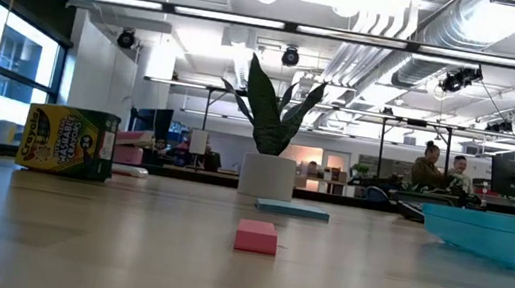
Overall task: Pack school essentials
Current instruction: Put the blue pencil into the blue supply box
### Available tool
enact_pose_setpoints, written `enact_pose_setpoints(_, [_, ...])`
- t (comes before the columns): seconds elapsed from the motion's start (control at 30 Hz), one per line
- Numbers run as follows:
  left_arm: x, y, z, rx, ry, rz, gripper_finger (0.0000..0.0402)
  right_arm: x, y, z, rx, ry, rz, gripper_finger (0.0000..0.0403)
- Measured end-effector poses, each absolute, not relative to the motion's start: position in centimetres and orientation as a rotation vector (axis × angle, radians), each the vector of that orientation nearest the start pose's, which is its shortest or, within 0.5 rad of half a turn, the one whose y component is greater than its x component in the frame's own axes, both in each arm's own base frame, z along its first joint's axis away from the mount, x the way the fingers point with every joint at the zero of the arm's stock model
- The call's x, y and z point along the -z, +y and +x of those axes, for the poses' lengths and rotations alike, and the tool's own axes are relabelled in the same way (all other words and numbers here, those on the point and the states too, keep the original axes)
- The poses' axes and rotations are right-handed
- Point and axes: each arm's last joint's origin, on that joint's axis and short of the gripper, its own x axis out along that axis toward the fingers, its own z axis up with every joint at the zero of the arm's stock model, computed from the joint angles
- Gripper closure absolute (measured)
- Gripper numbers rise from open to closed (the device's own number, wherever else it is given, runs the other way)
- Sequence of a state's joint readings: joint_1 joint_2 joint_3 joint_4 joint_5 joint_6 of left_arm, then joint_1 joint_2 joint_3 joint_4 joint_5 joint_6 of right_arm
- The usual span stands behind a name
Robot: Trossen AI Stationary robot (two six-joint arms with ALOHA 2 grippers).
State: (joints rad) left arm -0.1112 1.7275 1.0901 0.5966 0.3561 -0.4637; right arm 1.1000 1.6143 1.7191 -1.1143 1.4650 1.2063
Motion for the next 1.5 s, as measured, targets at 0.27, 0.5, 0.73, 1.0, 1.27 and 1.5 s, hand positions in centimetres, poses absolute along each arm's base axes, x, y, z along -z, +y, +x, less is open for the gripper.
enact_pose_setpoints(0.27, [-26.3, -5.3, 38.5, 0.449, 0.147, -0.457, 0.0385, -36.6, 26.4, 20.3, 0.540, 0.010, 0.222, 0.0208])
enact_pose_setpoints(0.5, [-26.3, -5.3, 38.5, 0.450, 0.146, -0.453, 0.0385, -35.5, 26.0, 22.3, 0.603, -0.021, 0.244, 0.0213])
enact_pose_setpoints(0.73, [-26.3, -5.3, 38.5, 0.450, 0.143, -0.438, 0.0385, -35.6, 25.7, 22.8, 0.619, -0.024, 0.252, 0.0278])
enact_pose_setpoints(1.0, [-26.3, -5.3, 38.5, 0.443, 0.143, -0.438, 0.0385, -35.5, 25.7, 22.8, 0.611, -0.010, 0.269, 0.0376])
enact_pose_setpoints(1.27, [-26.2, -5.2, 38.6, 0.409, 0.138, -0.439, 0.0376, -35.6, 25.6, 23.0, 0.617, -0.010, 0.277, 0.0384])
enact_pose_setpoints(1.5, [-26.0, -5.2, 38.6, 0.400, 0.157, -0.441, 0.0352, -35.5, 25.2, 23.5, 0.620, 0.027, 0.293, 0.0391])
